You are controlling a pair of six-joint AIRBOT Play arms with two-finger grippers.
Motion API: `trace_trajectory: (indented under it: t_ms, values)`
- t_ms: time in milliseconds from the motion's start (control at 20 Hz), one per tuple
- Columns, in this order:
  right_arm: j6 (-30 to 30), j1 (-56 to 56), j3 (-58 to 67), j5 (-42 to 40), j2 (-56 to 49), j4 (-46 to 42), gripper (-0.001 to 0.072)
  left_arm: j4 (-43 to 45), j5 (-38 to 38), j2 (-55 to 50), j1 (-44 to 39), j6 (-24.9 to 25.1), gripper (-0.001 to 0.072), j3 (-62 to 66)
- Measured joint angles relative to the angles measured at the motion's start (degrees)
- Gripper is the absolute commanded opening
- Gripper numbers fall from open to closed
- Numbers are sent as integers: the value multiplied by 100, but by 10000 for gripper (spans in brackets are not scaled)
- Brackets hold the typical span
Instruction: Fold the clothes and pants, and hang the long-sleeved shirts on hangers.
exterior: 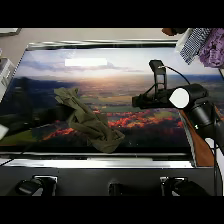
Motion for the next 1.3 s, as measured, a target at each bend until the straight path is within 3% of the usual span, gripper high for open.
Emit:
trace_trajectory:
  t_ms: [250, 350, 400, 500, 550, 600, 650, 700, 850, 1150, 1200, 1300]
  values:
    - [623, 0, 4, -11, 24, 254, 32, 9, -780, 483, 1239, 122, 719, -4]
    - [476, -39, 4, 210, 61, 330, 68, 9, -960, 496, 1565, 149, 719, -4]
    - [334, -131, 4, 354, 76, 345, 141, 9, -1029, 485, 1694, 164, 719, -4]
    - [118, -542, -52, 702, 101, 385, 147, 11, -1123, 396, 1902, 168, 719, -4]
    - [52, -844, -168, 839, 107, 485, 253, 11, -1139, 321, 1974, 197, 719, -4]
    - [-4, -1154, -367, 927, 114, 678, 446, 4, -1165, 229, 2024, 240, 719, -4]
    - [-57, -1478, -678, 949, 114, 1001, 575, 0, -1180, 116, 2063, 302, 719, -4]
    - [-109, -1722, -1040, 951, 114, 1390, 541, -4, -1185, 0, 2090, 382, 719, -7]
    - [-361, -2009, -2347, 675, 116, 2761, 541, 17, -1202, -382, 2135, 756, 717, -7]
    - [-627, -949, -3877, -837, -197, 4461, 540, 214, -1132, -767, 2159, 1095, 715, -7]
    - [-656, -713, -3958, -1086, -334, 4701, 519, 225, -1113, -787, 2162, 1113, 715, -7]
    - [-697, -282, -4059, -1558, -651, 5176, 297, 269, -1115, -817, 2170, 1106, 715, -7]
